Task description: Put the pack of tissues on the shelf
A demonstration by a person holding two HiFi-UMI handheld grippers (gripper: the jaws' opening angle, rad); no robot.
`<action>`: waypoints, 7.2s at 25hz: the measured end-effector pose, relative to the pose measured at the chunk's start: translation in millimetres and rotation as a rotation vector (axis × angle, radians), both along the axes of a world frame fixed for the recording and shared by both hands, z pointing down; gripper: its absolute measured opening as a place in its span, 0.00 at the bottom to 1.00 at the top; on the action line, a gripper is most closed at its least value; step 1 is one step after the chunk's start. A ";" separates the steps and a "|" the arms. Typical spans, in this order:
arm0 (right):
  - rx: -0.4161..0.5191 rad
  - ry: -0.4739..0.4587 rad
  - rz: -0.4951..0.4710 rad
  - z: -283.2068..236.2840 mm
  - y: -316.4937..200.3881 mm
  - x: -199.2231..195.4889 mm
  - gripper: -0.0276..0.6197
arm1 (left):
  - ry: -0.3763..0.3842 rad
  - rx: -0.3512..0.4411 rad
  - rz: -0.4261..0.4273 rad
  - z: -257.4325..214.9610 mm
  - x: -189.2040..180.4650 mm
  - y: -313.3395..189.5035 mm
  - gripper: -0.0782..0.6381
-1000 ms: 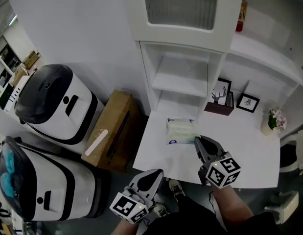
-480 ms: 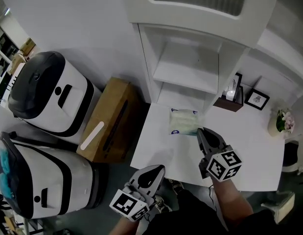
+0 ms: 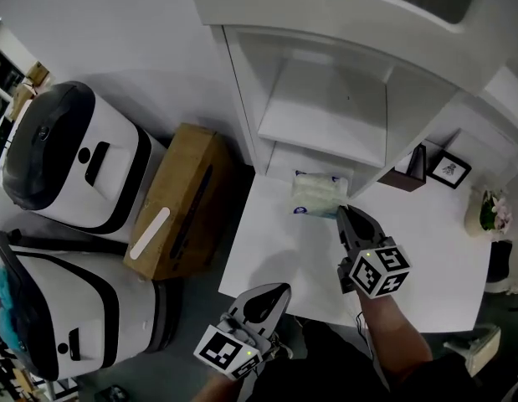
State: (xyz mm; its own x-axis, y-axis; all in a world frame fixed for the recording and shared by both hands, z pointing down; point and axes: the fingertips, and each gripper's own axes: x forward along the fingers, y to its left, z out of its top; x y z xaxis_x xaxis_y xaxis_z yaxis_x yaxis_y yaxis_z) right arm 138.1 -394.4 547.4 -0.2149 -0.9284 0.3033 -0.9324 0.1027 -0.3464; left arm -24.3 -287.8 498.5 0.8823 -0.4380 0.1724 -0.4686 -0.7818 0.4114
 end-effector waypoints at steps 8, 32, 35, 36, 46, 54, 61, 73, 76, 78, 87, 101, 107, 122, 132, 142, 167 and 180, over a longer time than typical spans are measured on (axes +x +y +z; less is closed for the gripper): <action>-0.047 0.008 0.051 35.7 -31.8 11.0 0.05 | -0.004 -0.060 0.032 16.5 14.5 -6.7 0.12; -0.087 0.072 0.165 99.6 -122.8 32.9 0.05 | -0.039 -0.168 0.013 53.9 16.3 -12.8 0.12; -0.093 0.070 0.174 106.2 -127.0 34.2 0.05 | -0.038 -0.172 0.002 56.2 16.5 -9.9 0.12; -0.096 0.067 0.176 108.1 -128.0 34.6 0.05 | -0.039 -0.176 -0.002 57.1 16.4 -8.8 0.12; -0.117 0.048 0.176 116.1 -129.0 34.9 0.06 | -0.050 -0.187 -0.029 61.6 9.5 -2.8 0.12; -0.130 0.031 0.159 117.2 -124.1 33.0 0.16 | -0.058 -0.186 -0.030 60.5 6.7 3.6 0.12; -0.111 0.038 0.179 101.4 -101.0 32.0 0.16 | -0.049 -0.171 -0.031 51.8 1.9 10.3 0.12; -0.039 0.002 0.130 36.6 -33.1 13.2 0.06 | -0.030 -0.088 0.041 21.4 -14.4 27.1 0.12; -0.015 0.006 0.105 17.0 -9.7 3.2 0.06 | -0.018 -0.061 0.066 8.8 -16.1 36.5 0.12; -0.001 0.019 0.095 4.8 6.7 -2.3 0.06 | -0.008 -0.039 0.078 1.2 -18.9 44.3 0.12; 0.022 0.023 0.048 -35.4 79.5 -36.0 0.05 | 0.013 0.010 0.122 -28.2 -35.4 76.4 0.12; 0.056 0.015 -0.003 -71.2 162.1 -88.0 0.05 | 0.020 0.060 0.121 -51.6 -72.2 121.4 0.12; 0.075 0.012 -0.036 -83.1 192.4 -114.2 0.05 | 0.063 0.071 0.119 -60.2 -84.1 140.0 0.12; 0.087 -0.002 -0.032 -91.6 276.1 -152.4 0.05 | 0.084 0.068 0.140 -60.2 -112.1 196.8 0.12; 0.089 -0.010 -0.027 -99.8 316.0 -150.3 0.05 | 0.102 0.066 0.149 -60.9 -106.9 220.0 0.12; 0.087 -0.011 -0.139 -104.9 337.4 -151.8 0.05 | 0.072 0.064 0.108 -60.2 -85.3 237.7 0.12; 0.095 -0.072 -0.309 -102.4 424.3 -103.8 0.05 | 0.019 0.102 -0.026 -74.6 -20.8 322.7 0.12; 0.075 -0.096 -0.330 -90.9 444.0 -85.6 0.05 | 0.001 0.080 -0.044 -64.2 0.2 342.3 0.12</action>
State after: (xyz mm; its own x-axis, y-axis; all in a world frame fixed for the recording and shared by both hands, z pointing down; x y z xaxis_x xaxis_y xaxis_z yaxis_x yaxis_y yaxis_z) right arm 52.5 49.5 456.5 -0.5315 -0.8230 0.2003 -0.8081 0.4218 -0.4113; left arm -24.1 54.5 434.3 0.8619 -0.4890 0.1340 -0.5029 -0.7907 0.3491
